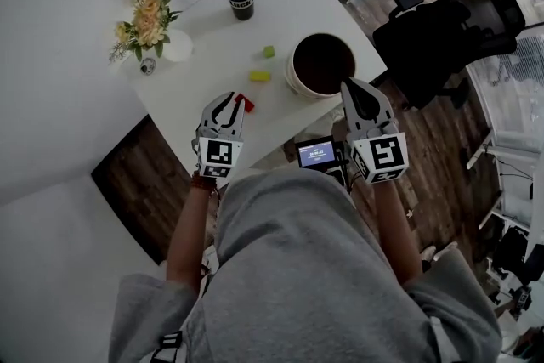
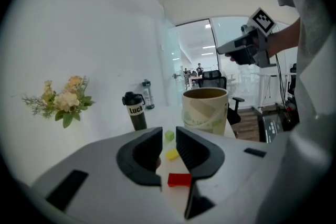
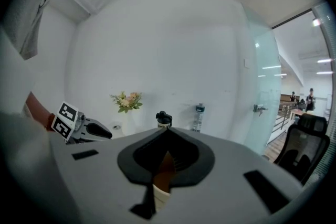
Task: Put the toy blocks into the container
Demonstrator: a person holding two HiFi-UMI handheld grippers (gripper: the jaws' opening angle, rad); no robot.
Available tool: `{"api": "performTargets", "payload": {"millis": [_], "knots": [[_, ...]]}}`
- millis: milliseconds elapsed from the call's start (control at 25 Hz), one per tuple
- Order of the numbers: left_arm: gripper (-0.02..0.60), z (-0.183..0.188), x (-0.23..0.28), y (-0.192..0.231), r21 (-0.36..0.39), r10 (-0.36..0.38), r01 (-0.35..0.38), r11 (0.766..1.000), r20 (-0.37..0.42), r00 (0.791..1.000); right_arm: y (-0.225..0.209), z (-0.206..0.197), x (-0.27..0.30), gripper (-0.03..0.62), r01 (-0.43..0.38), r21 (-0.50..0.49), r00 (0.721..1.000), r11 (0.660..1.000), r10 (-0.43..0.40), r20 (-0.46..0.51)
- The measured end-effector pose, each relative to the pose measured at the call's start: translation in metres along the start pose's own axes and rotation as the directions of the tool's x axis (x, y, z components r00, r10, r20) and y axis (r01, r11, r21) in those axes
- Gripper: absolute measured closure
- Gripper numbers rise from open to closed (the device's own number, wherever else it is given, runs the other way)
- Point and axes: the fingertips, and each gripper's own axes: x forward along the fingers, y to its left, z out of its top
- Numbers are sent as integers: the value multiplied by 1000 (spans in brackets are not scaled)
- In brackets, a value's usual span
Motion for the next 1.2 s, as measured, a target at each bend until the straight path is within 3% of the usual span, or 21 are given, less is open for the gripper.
{"api": "performTargets", "payload": {"millis": [280,560,880,1200], "knots": [[427,-48,26,-13,-4,-124,124,992,-156,980,-3,-6,13,591,12,32,1000,999,-13,14],[352,-94,46,-35,-1,-243,256,967,-328,913,-5,-10,15,591,5,38,1000,999,-5,0],[283,-116,56,-47,-22,-288,305,952,-397,871,-1,-9,21,591,-19,23,1000,1000,19,-9],[275,-138,62,-46,-38,-270,284,958,-451,851,2,-6,25,591,-39,3,999,999,39,-13]]}}
